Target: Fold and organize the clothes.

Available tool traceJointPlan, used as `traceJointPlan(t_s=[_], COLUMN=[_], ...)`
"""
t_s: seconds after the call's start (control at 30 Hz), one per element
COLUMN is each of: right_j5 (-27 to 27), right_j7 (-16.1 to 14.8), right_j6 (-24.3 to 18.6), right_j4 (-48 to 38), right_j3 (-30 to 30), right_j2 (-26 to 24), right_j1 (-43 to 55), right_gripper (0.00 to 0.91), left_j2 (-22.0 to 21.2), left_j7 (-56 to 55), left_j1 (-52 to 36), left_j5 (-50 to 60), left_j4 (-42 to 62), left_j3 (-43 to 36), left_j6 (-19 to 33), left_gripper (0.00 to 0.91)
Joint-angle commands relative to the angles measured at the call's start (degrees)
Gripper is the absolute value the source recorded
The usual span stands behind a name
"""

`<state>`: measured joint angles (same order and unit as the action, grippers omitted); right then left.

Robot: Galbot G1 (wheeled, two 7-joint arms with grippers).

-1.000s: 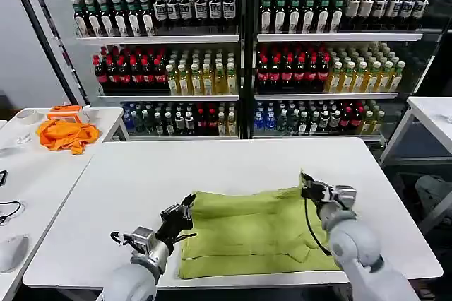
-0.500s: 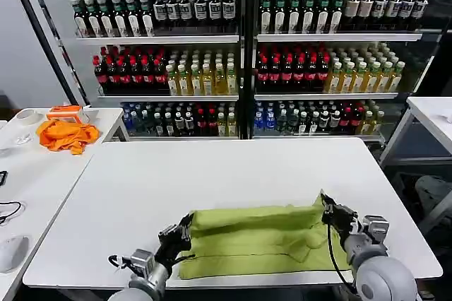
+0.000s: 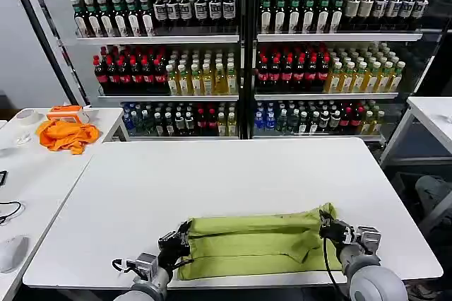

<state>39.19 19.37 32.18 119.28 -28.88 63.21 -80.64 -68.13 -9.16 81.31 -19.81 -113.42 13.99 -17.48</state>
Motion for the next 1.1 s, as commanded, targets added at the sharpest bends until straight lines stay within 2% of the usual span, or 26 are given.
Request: traceJointPlan(t_s=[0.03,0.17,0.37,0.53,0.67,0.7,0.73,0.77,0.87,1.1], right_j5=[-1.87,-3.50,-5.43,-6.39,-6.64,-6.61,-6.58,-6.55,-6.38,-6.27], right_j7=[-0.75,-1.27,-1.51,-1.30,-1.21,-1.18,-1.13,-1.09,-0.94,-0.63], right_j6=[-1.30,-2.49,-3.54,-4.11,-4.27,-4.29,-4.29,-4.29,-4.27,-4.28], right_j4=[1.03,4.04,6.83,7.29,7.72,7.83,7.91,7.97,8.15,8.74], right_j3=[-0.36,-2.20,-3.31,-2.86,-2.73,-2.74,-2.78,-2.81,-2.93,-2.94], right_j2=[0.23,-0.08,0.97,1.79,1.74,1.63,1.50,1.45,1.20,1.09], right_j1=[-1.62,-4.36,-8.92,-11.07,-11.67,-11.75,-11.81,-11.82,-11.86,-12.21], right_gripper=[0.907,0.907,0.907,0.907,0.907,0.907,0.907,0.907,0.907,0.907], left_j2=[-1.76,-4.23,-10.97,-17.11,-19.50,-19.85,-20.13,-20.27,-20.69,-21.65], left_j7=[-0.93,-2.89,-4.79,-6.88,-9.04,-9.18,-9.45,-9.54,-9.73,-10.01], left_j1=[2.22,5.28,9.29,9.63,9.37,9.46,9.51,9.53,9.55,9.85], left_j5=[1.13,1.76,4.12,8.20,11.23,11.81,12.24,12.38,13.08,13.77], left_j4=[-1.31,-3.98,-5.65,-2.43,0.54,0.94,1.50,1.65,2.28,3.09], left_j3=[0.67,1.89,0.93,-0.66,-0.83,-0.84,-0.84,-0.85,-0.79,-1.02], left_j6=[0.32,2.01,5.25,6.96,6.84,6.89,6.92,6.89,6.53,5.58], left_gripper=[0.907,0.907,0.907,0.907,0.907,0.766,0.343,0.081,0.020,0.020])
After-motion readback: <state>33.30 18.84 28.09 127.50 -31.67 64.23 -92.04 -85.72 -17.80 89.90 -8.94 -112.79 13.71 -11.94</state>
